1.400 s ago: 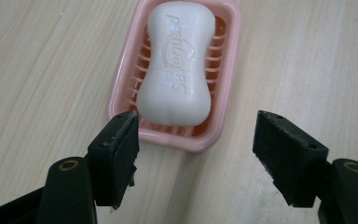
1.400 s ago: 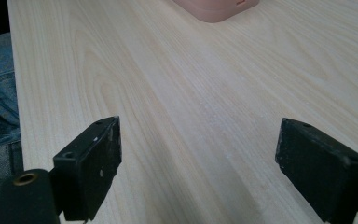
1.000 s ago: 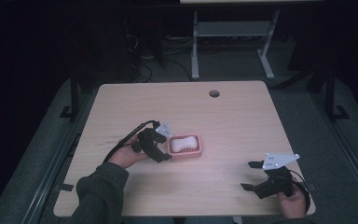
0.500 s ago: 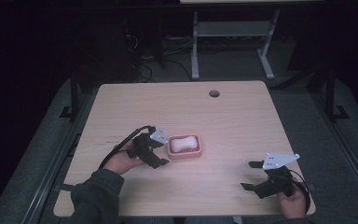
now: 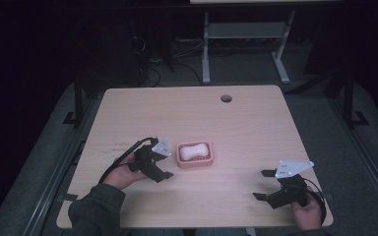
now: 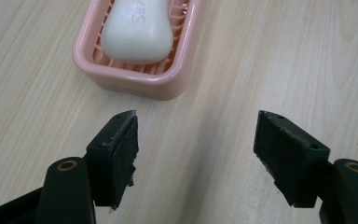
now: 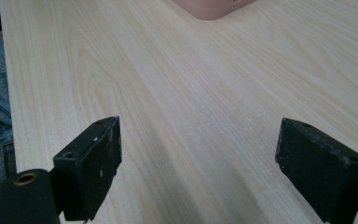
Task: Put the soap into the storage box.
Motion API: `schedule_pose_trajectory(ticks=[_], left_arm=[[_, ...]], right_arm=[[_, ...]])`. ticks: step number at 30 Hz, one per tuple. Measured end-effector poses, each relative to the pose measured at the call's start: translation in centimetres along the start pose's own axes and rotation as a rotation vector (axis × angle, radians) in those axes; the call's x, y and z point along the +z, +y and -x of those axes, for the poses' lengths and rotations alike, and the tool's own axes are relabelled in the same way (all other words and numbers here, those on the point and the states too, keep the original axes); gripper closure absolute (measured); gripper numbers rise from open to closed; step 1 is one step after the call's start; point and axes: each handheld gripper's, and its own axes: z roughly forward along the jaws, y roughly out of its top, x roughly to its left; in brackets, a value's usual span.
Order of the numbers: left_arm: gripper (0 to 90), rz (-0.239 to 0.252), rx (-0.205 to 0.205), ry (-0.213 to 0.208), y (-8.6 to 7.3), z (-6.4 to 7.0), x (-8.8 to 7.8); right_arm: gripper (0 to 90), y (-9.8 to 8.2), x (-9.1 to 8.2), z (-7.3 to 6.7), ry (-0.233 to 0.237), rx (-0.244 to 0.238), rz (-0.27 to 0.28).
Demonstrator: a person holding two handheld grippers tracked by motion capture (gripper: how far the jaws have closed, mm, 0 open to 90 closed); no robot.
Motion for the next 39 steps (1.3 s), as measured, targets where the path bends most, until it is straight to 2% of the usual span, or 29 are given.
schedule_pose_trajectory(ticks=[13,34,39], left_arm=[[29.7,0.004,-0.017,0.015,-1.6,0.5,-0.6],[28.6,0.011,-0.008,0.038,-3.3,1.7,-1.3],[28.5,0.006,-0.017,0.04,-3.9,2.0,-1.5]], right_arm=[[14.1,-0.2,-0.2,-0.1,-0.006,0.004,0.0],[14.1,-0.5,-0.6,-0.3,-0.018,0.008,0.006],[14.1,-0.5,-0.7,-0.3,-0.02,0.013,0.003]])
